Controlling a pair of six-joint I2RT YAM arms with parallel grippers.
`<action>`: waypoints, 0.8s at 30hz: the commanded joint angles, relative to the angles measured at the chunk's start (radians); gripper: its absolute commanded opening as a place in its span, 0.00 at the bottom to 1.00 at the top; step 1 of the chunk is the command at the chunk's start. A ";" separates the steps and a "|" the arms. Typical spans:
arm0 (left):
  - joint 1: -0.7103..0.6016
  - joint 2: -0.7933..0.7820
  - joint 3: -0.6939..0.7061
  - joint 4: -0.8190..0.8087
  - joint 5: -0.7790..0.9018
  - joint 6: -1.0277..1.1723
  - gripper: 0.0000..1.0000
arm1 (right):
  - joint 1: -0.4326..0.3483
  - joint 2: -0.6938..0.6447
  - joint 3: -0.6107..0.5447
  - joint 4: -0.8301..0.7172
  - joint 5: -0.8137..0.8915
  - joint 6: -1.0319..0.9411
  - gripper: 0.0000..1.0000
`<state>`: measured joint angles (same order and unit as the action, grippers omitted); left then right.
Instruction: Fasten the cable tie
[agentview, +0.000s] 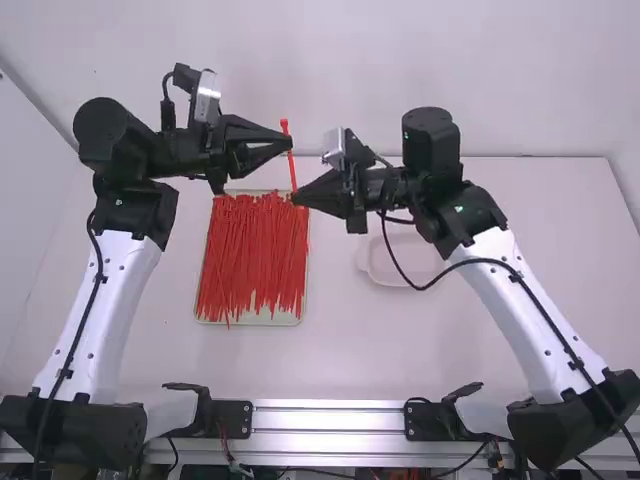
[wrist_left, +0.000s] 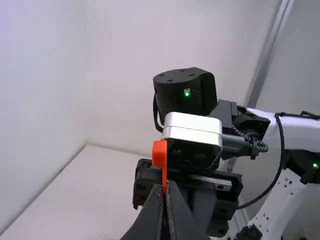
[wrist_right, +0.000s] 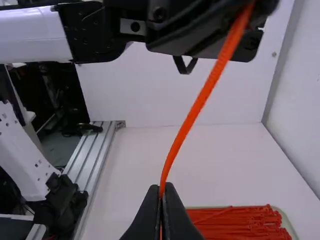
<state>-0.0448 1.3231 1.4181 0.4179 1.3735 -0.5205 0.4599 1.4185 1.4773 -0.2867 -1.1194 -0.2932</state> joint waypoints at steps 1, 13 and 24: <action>0.004 0.006 0.001 0.011 -0.005 -0.014 0.02 | 0.000 0.003 0.014 0.004 -0.009 0.008 0.00; 0.003 0.006 0.001 0.044 -0.047 -0.076 0.21 | 0.000 0.003 0.014 0.015 -0.008 0.001 0.00; -0.019 0.006 0.001 0.044 -0.047 -0.075 0.28 | -0.003 0.003 0.014 0.019 -0.002 -0.002 0.00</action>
<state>-0.0620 1.3231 1.4181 0.4545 1.3304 -0.5884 0.4580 1.4185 1.4773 -0.2726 -1.1187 -0.2947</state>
